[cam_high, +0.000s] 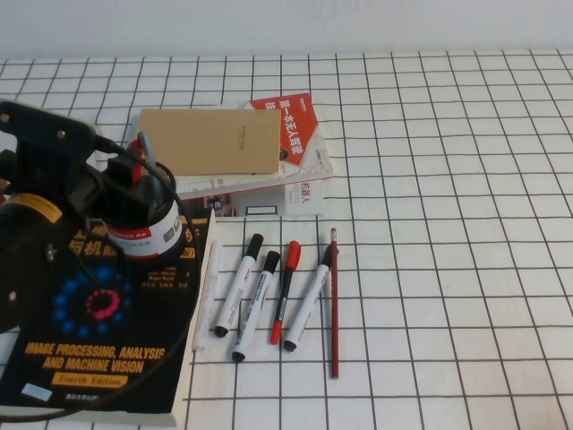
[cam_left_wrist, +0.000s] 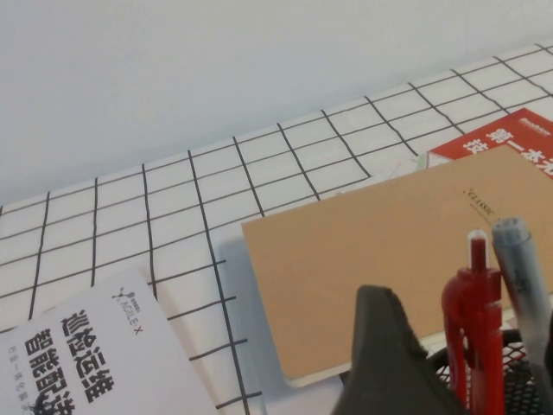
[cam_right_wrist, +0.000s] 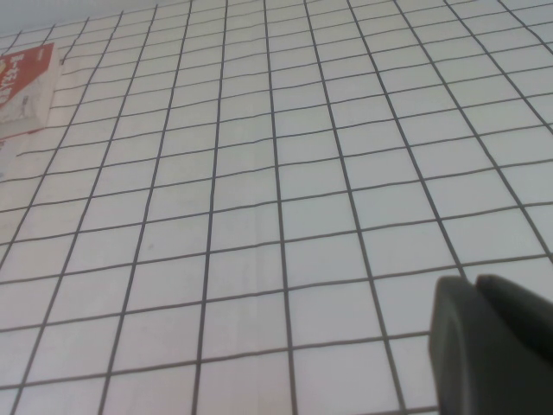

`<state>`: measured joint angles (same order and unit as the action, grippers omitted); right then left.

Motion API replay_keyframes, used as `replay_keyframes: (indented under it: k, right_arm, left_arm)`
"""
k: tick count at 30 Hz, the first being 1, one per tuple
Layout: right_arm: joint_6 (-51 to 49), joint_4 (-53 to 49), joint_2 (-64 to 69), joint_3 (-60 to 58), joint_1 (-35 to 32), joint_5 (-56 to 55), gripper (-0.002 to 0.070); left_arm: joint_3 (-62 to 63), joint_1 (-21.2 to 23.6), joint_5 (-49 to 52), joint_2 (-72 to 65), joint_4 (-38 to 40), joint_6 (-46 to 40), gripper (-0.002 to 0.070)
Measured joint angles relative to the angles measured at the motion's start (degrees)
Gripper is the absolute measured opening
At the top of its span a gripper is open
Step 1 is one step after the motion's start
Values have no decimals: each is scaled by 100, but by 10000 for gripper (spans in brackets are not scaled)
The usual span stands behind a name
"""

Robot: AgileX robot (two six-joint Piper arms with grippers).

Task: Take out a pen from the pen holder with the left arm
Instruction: 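Take a marker out of the pen holder and lay it on the table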

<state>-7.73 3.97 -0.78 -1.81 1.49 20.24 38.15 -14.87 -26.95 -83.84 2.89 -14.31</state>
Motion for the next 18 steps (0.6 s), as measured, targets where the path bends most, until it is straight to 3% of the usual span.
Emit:
replay_keyframes:
  k: [18]
  right_arm:
    - [0,0,0,0,0,0,-17]
  left_arm:
    - [10,0,-514,-377,-60,366,342]
